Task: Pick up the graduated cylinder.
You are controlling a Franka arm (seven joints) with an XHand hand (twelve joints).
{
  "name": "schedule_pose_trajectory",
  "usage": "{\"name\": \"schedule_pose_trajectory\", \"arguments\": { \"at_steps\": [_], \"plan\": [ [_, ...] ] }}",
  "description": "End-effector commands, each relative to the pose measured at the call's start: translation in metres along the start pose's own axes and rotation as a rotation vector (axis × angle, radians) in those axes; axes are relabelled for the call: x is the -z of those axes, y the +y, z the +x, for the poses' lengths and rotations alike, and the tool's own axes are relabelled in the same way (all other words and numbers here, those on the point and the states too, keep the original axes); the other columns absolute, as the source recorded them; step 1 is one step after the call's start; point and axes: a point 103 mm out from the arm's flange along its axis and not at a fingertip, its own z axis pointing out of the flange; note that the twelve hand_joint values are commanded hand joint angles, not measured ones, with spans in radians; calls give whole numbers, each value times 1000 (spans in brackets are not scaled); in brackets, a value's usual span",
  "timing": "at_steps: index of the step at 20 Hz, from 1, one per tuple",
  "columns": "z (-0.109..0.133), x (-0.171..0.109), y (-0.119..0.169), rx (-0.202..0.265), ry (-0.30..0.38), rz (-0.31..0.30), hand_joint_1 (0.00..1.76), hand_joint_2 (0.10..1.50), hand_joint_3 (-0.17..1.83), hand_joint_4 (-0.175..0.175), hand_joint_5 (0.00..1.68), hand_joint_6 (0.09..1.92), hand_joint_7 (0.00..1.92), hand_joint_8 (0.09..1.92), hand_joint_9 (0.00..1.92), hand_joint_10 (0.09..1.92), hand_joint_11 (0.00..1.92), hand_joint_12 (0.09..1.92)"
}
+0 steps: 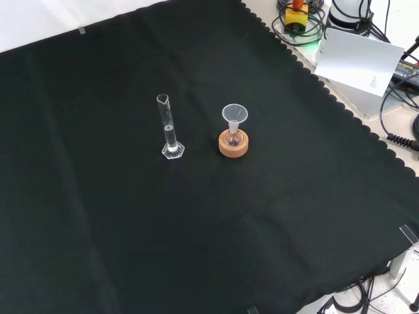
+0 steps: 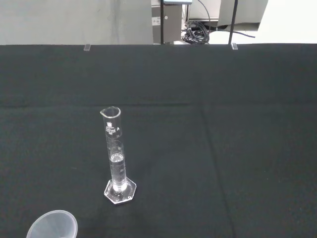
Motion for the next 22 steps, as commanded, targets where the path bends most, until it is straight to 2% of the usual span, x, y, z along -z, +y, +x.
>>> {"name": "schedule_pose_trajectory", "arguments": {
  "at_steps": [1,3,7,13,18,22],
  "plan": [
    [-20,-34,18,-16,21,16,0,1122,474,11,163,87,2,324,124,617,28,1360],
    [-30,-48,26,-17,39,7,0,1122,468,11,165,87,7,332,131,620,30,1361],
    [-43,-85,52,2,125,6,0,1122,419,4,183,87,66,400,169,626,42,1362],
    [-51,-145,103,43,178,33,52,1111,348,-4,201,87,96,491,200,633,41,1369],
    [-50,-184,131,60,210,48,128,1077,317,-11,210,87,142,542,257,655,41,1372],
    [-42,-210,142,70,283,41,218,1040,285,-31,275,87,205,646,333,680,86,1383]
  ]
}}
